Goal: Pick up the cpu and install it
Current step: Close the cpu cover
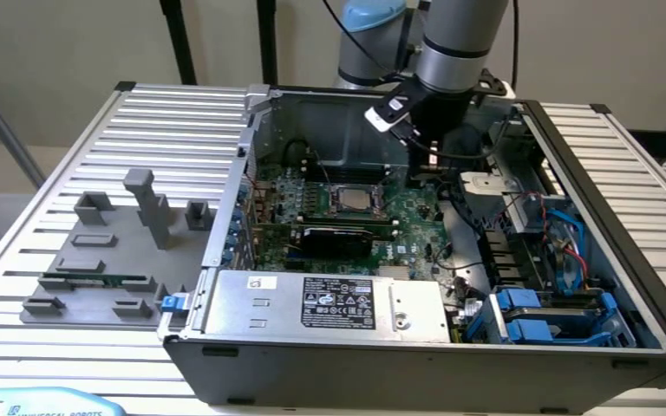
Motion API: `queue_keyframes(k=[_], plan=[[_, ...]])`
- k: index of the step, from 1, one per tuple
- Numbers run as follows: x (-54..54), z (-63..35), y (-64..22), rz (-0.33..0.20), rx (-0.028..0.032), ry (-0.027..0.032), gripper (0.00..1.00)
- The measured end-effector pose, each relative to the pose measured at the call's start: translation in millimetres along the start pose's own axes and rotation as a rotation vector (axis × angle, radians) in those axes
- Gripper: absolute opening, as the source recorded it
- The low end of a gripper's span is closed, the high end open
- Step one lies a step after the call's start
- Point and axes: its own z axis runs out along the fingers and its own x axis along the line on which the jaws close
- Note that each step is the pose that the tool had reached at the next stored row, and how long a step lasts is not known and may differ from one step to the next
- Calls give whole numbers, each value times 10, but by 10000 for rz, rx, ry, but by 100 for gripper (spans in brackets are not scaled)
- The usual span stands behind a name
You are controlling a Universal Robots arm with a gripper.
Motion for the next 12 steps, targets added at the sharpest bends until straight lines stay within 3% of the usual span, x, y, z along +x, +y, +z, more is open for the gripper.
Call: queue_keyframes(k=[4,7,9,12], plan=[[0,1,-49,-16,376,-13,11],[-1,1,-97,-24,620,-23,11],[-2,2,-137,-24,760,-25,11],[-3,4,-211,-25,924,-30,11]])
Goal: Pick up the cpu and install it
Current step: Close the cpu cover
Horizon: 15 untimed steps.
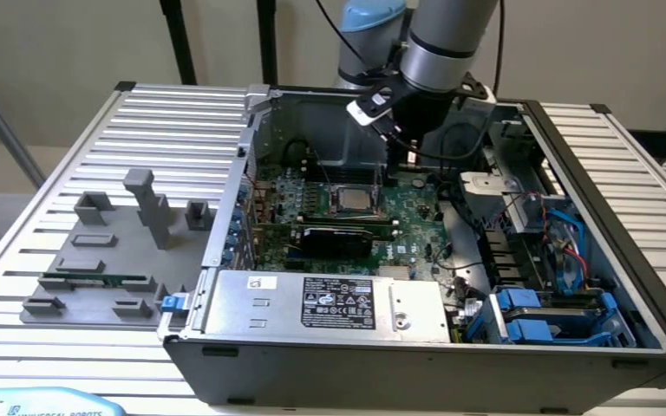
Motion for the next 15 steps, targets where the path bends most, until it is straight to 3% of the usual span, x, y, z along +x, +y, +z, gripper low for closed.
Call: queue_keyframes(k=[8,15], plan=[[-7,29,-225,-4,327,8,11],[-14,79,-461,-8,545,33,11]])
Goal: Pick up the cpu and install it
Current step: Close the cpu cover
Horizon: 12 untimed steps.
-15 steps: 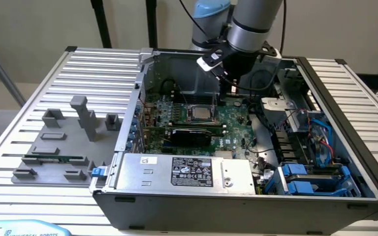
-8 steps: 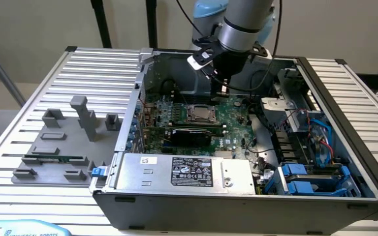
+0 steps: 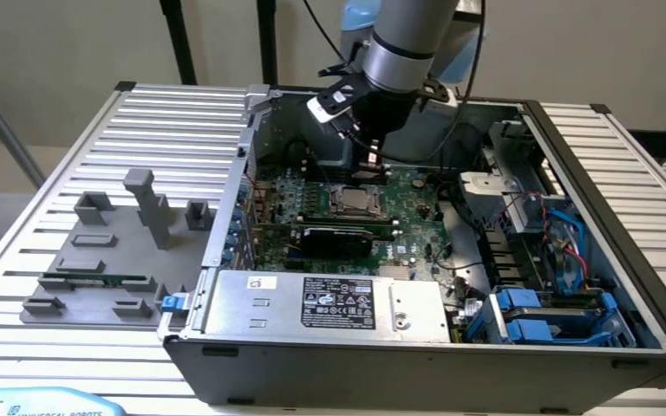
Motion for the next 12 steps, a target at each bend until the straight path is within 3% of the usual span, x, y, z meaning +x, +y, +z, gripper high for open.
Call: queue_keyframes(k=[5,12], plan=[[-7,48,-218,0,94,4,11],[-7,106,-533,2,157,4,11]])
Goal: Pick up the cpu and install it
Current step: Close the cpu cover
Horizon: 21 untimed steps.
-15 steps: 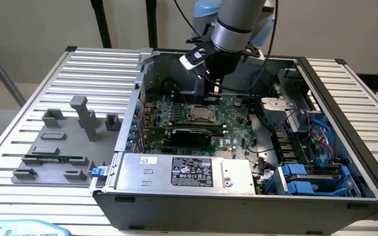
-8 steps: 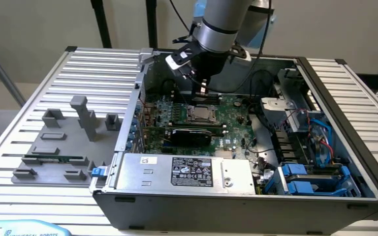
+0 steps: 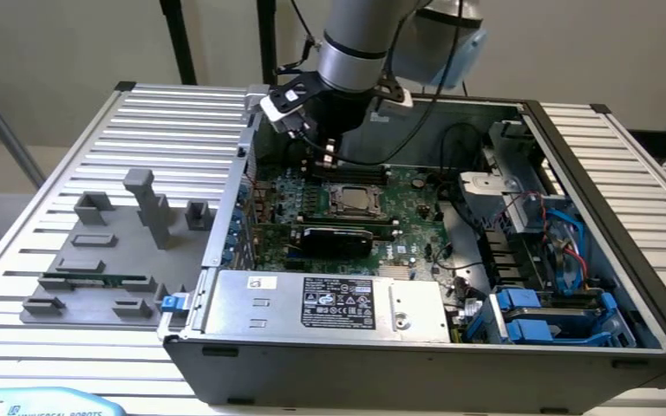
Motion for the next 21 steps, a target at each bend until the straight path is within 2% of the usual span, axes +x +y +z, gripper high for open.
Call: queue_keyframes(k=[4,7,12,21], plan=[[4,27,-145,22,2,5,11],[3,32,-177,253,-2,58,11],[3,33,-180,871,-10,231,11],[3,33,-181,2049,-22,598,11]])
